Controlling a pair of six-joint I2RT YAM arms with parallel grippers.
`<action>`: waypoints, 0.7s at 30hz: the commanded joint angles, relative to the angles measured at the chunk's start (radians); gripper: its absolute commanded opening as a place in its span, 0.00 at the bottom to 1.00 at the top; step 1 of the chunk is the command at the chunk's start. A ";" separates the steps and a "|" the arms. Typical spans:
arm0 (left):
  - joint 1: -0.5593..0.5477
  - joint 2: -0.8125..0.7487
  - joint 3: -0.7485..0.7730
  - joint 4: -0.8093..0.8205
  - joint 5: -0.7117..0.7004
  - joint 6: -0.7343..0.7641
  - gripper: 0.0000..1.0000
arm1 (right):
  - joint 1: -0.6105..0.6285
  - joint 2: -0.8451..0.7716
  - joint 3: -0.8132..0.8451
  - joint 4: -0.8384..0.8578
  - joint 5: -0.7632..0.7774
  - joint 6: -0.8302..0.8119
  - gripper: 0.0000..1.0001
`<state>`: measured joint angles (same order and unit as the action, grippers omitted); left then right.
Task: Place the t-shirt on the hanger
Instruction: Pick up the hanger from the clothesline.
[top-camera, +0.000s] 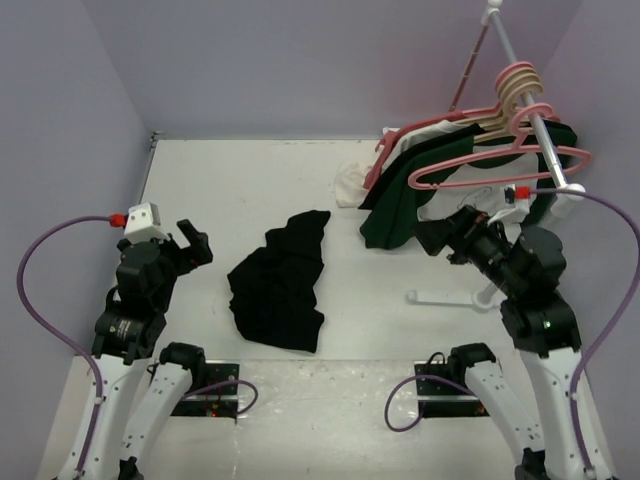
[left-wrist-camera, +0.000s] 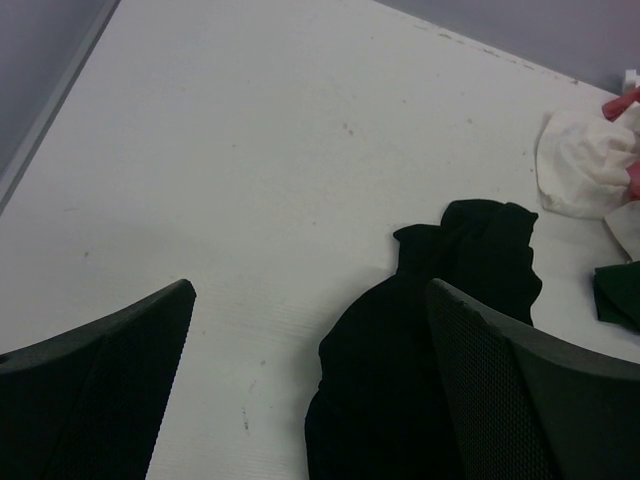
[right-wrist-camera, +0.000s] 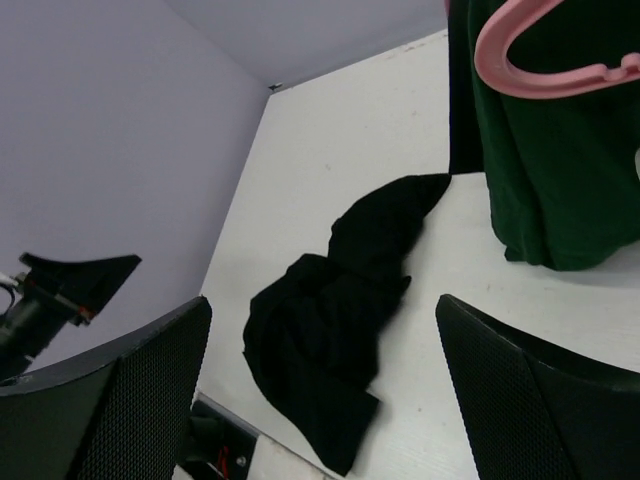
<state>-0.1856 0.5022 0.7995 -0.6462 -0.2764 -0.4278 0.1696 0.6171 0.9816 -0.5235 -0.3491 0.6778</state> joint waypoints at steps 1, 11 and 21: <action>0.002 -0.031 -0.011 0.067 0.000 -0.011 1.00 | 0.029 0.140 0.052 0.196 0.109 0.105 0.90; 0.002 -0.032 -0.016 0.078 0.018 -0.005 1.00 | 0.238 0.403 0.300 0.022 0.864 0.263 0.83; -0.002 -0.046 -0.022 0.083 0.037 0.001 1.00 | 0.327 0.661 0.534 -0.230 1.227 0.397 0.77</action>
<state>-0.1856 0.4662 0.7872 -0.6086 -0.2550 -0.4274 0.4931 1.2340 1.4542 -0.6238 0.6593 0.9771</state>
